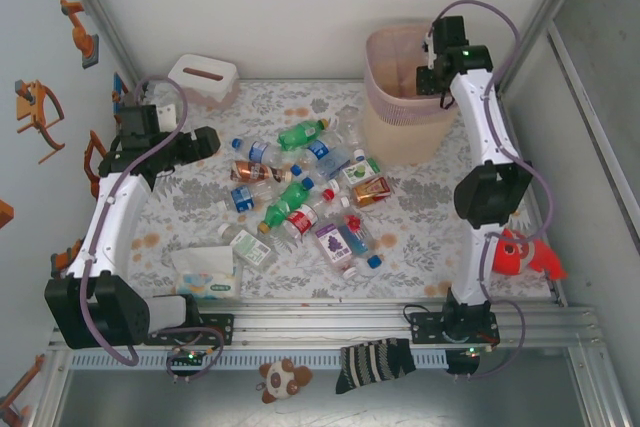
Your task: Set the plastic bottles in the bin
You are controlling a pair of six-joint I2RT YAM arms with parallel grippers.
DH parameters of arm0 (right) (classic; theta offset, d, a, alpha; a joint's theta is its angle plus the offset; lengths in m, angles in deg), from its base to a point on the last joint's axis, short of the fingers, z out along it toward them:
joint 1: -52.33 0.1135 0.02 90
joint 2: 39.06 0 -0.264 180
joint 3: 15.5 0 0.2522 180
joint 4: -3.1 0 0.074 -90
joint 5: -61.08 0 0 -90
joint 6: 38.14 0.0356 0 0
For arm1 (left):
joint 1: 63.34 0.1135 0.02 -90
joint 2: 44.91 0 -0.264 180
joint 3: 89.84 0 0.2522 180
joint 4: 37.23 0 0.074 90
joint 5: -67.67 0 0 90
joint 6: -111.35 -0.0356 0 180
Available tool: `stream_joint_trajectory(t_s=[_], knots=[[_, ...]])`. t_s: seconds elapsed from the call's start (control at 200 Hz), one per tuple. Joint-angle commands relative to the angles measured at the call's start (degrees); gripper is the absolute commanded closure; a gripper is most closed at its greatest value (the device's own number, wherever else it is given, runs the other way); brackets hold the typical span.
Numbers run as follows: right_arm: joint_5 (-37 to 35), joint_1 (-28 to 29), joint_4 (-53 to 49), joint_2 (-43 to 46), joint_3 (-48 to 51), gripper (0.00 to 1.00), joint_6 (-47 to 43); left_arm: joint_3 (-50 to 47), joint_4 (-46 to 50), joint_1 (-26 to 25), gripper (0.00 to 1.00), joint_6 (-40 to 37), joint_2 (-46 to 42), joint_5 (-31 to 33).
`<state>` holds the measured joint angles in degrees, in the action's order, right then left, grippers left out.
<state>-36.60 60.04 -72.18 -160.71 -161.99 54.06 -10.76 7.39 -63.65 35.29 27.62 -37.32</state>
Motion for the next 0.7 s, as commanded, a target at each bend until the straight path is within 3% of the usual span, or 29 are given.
stream_joint_trajectory(t_s=[0.0,0.335,0.696], knots=[[-0.8,-0.5,-3.4,-2.6,-2.8,0.58,-2.0,-1.3,0.0,0.3,0.11,1.0,-0.2,-0.6],[-0.5,-1.0,-6.2,-10.9,-5.3,0.58,-3.3,-1.7,-0.7,0.7,0.11,1.7,0.7,-1.8],[0.8,-1.3,-7.3,-16.6,-5.8,0.49,-3.6,-1.5,-1.3,1.0,0.11,2.3,2.6,-4.0]])
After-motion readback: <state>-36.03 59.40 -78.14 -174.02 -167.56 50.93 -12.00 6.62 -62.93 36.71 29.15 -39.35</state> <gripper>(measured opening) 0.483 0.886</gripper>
